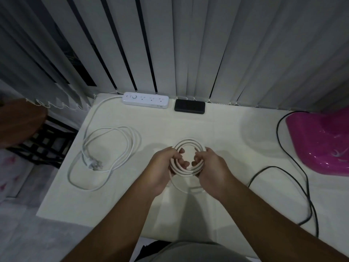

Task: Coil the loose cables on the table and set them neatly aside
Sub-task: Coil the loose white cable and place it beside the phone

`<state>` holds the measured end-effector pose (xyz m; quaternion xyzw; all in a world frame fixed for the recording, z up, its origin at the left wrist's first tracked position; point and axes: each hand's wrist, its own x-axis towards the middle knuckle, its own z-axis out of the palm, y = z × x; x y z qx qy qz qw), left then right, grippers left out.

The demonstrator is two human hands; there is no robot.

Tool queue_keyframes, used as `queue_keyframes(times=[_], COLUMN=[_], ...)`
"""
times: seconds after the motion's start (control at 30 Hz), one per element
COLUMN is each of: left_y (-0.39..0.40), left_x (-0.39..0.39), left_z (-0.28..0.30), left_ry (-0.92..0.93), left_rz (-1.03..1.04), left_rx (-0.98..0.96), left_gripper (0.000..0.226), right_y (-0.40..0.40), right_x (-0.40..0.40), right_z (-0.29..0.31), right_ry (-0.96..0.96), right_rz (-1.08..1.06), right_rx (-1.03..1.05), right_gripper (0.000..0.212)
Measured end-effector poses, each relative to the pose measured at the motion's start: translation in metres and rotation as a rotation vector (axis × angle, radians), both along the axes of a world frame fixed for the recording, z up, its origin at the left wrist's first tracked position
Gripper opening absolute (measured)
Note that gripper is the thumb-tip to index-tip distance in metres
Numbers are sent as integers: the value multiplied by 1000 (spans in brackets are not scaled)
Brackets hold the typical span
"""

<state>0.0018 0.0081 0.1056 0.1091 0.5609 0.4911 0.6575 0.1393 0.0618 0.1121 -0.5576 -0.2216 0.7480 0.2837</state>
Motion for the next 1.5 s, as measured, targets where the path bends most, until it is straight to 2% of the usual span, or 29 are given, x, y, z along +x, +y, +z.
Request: queue_keyframes(times=[0.07, 0.13, 0.2, 0.27, 0.33, 0.4, 0.47, 0.53, 0.57, 0.67, 0.77, 0.9, 0.97, 1.03, 1.13, 1.2, 1.27, 1.37, 1.5], left_y=[2, 5, 8, 10, 12, 11, 7, 4, 3, 5, 7, 10, 10, 10, 7, 5, 2, 1, 6], left_x=[5, 7, 7, 9, 9, 8, 7, 9, 11, 18, 22, 17, 16, 14, 12, 11, 11, 14, 24], left_z=[-1, 0, 4, 6, 6, 3, 0, -3, -4, -5, -3, 1, 4, 3, -1, -5, -8, -11, -11], left_ry=[21, 125, 245, 314, 340, 335, 290, 210, 153, 51, 103, 408, 446, 435, 303, 262, 227, 117, 168], left_rz=[82, 115, 70, -19, -46, -41, -59, -46, -5, 175, 245, 49, -33, -48, -17, -17, -33, 58, 215], left_rx=[-14, -18, -9, 22, 38, 31, 1, -22, -18, 2, -40, -44, -10, 18, 51, 18, -11, -4, -51], left_gripper=[22, 21, 20, 17, 16, 25, 34, 33, 31, 31, 30, 21, 19, 25, 33, 31, 18, 5, 16], right_y=[-7, -8, -2, 6, 14, 20, 19, 15, 13, 3, 0, 9, 15, 17, 18, 14, 8, 0, -7], right_x=[4, 10, 12, 11, 9, 8, 8, 6, 6, 5, 7, 12, 12, 11, 10, 8, 7, 5, 6], right_z=[-6, -7, -4, 4, 8, 10, 6, 3, 0, -8, -10, -4, 1, 4, 1, -2, -6, -13, -16], right_ry=[-79, -215, -327, -345, -331, -337, -200, -24, -24, -205, -343, -413, -440, -490, -392, -181, -19, -119, -293], right_rz=[132, 301, 393, 458, 514, 471, 279, 54, 11, 133, 295, 385, 502, 609, 457, 214, 15, 11, 206], right_rx=[57, 171, 299, 357, 340, 299, 181, 53, 40, 86, 164, 324, 389, 432, 348, 155, -15, -54, 49], right_gripper=[13, 12, 27, 31, 22, 13, 13, 17, 17, 10, 6, 29, 28, 17, 13, 16, 19, 17, 9])
